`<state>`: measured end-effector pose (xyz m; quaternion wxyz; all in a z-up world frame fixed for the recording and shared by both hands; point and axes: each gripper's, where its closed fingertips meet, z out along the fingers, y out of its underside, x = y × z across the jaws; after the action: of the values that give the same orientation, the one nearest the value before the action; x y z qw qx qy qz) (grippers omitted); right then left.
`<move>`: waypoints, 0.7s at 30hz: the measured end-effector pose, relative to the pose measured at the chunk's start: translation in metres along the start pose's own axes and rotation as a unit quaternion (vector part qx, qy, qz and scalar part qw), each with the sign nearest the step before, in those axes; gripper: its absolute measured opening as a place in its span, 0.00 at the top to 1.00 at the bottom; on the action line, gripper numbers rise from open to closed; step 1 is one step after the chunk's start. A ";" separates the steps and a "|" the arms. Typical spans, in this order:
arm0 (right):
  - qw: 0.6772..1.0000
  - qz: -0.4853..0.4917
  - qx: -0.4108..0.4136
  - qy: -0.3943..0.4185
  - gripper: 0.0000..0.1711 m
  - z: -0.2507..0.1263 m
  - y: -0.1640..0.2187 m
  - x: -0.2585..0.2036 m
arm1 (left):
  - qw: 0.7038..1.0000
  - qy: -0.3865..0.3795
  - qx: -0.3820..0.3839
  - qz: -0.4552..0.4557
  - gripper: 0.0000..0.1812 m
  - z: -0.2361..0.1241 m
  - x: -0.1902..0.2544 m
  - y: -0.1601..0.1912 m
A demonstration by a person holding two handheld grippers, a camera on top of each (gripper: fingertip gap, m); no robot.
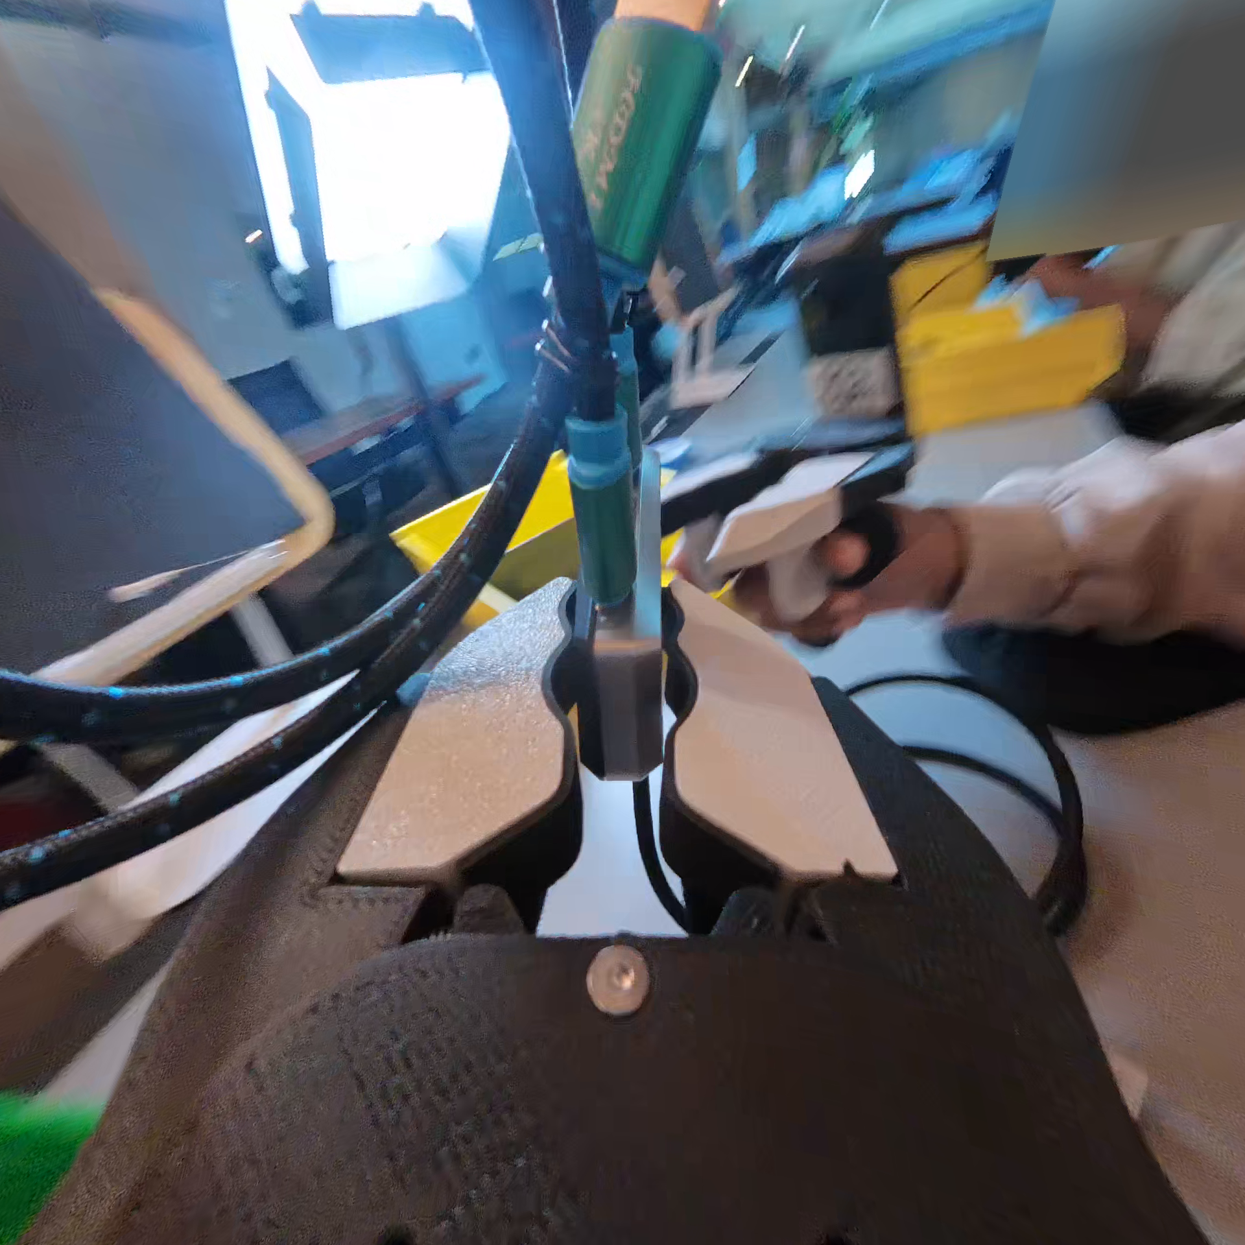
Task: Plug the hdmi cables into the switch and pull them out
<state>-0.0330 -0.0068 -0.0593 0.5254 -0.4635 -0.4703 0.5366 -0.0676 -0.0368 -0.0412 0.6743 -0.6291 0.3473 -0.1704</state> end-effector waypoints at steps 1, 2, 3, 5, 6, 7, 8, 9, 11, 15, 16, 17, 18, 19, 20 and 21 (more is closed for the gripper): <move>0.998 -0.050 -0.016 0.023 0.80 -0.004 -0.002 0.006 | 0.997 -0.042 -0.042 0.045 0.88 -0.005 -0.015 0.007; 0.994 -0.099 -0.031 0.036 0.80 -0.007 -0.006 0.006 | 0.987 -0.086 -0.088 0.101 0.88 -0.011 -0.031 0.015; 0.988 -0.143 -0.046 0.043 0.80 -0.008 -0.011 0.003 | 0.973 -0.120 -0.132 0.149 0.88 -0.017 -0.042 0.024; 0.972 -0.216 -0.078 0.044 0.80 -0.006 -0.014 -0.012 | 0.941 -0.162 -0.194 0.224 0.88 -0.021 -0.056 0.038; 0.964 -0.245 -0.094 0.037 0.80 -0.002 -0.011 -0.022 | 0.922 -0.179 -0.224 0.260 0.88 -0.022 -0.060 0.046; 0.958 -0.265 -0.109 0.031 0.80 0.003 -0.006 -0.031 | 0.902 -0.191 -0.252 0.292 0.88 -0.020 -0.062 0.054; 0.953 -0.275 -0.124 0.031 0.80 0.009 0.003 -0.036 | 0.891 -0.188 -0.268 0.315 0.87 -0.016 -0.058 0.062; 0.949 -0.278 -0.140 0.042 0.80 0.014 0.012 -0.037 | 0.889 -0.174 -0.273 0.322 0.88 -0.010 -0.051 0.068; 0.940 -0.292 -0.161 0.071 0.82 0.021 0.028 -0.030 | 0.880 -0.159 -0.292 0.338 0.88 -0.002 -0.039 0.079; 0.939 -0.289 -0.163 0.095 0.82 0.024 0.041 -0.021 | 0.881 -0.152 -0.299 0.333 0.88 0.000 -0.031 0.084; 0.932 -0.303 -0.170 0.102 0.82 0.024 0.042 -0.021 | 0.885 -0.148 -0.302 0.321 0.88 0.000 -0.030 0.086; 0.922 -0.331 -0.167 0.111 0.82 0.025 0.039 -0.023 | 0.889 -0.148 -0.303 0.310 0.88 0.000 -0.030 0.088; 0.913 -0.361 -0.153 0.116 0.82 0.026 0.033 -0.028 | 0.893 -0.144 -0.310 0.294 0.88 -0.001 -0.029 0.092; 0.906 -0.378 -0.148 0.118 0.82 0.027 0.028 -0.033 | 0.895 -0.138 -0.320 0.279 0.88 -0.001 -0.029 0.097; 0.902 -0.385 -0.157 0.120 0.81 0.027 0.027 -0.034 | 0.893 -0.138 -0.328 0.274 0.88 -0.002 -0.030 0.101; 0.894 -0.392 -0.177 0.123 0.81 0.026 0.030 -0.032 | 0.888 -0.141 -0.337 0.280 0.88 -0.003 -0.032 0.105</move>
<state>-0.0625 -0.0394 -0.0860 0.6557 -0.3891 -0.6330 0.1337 -0.1133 -0.0017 -0.1343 0.4837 -0.7122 0.4467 0.2433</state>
